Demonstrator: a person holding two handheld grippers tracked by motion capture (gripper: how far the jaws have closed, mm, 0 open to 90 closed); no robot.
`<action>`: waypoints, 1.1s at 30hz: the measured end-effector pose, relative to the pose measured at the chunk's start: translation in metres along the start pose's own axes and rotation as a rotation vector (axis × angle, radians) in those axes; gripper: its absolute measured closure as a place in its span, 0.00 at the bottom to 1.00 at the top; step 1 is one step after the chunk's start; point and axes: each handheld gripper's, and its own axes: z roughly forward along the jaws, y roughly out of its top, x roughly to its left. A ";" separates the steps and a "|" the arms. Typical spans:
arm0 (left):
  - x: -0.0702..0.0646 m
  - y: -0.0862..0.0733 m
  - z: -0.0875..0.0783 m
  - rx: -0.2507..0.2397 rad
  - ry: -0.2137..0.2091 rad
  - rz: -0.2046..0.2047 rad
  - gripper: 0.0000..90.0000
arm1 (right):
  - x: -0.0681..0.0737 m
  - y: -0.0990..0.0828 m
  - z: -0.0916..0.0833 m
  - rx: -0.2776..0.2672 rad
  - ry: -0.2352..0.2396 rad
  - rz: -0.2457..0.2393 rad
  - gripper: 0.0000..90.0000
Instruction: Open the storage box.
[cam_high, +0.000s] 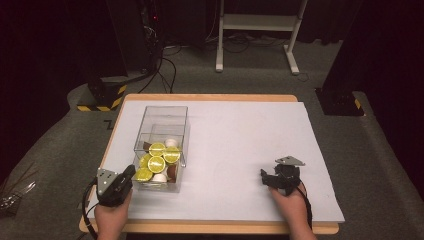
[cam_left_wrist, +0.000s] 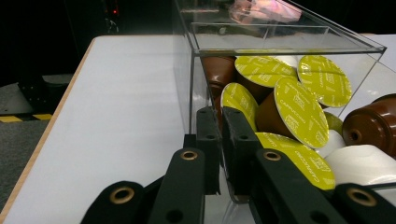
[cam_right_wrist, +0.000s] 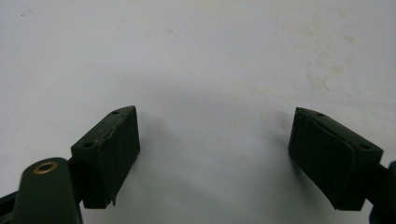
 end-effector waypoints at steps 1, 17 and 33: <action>0.000 -0.001 -0.002 0.000 0.000 0.001 0.96 | 0.000 0.000 0.000 0.000 0.000 0.000 0.18; -0.002 -0.003 -0.018 0.005 0.004 0.001 0.95 | 0.000 0.000 0.000 -0.001 0.000 0.001 0.18; -0.003 -0.005 -0.025 0.005 0.005 -0.001 0.95 | 0.000 0.000 0.000 -0.001 0.000 0.001 0.19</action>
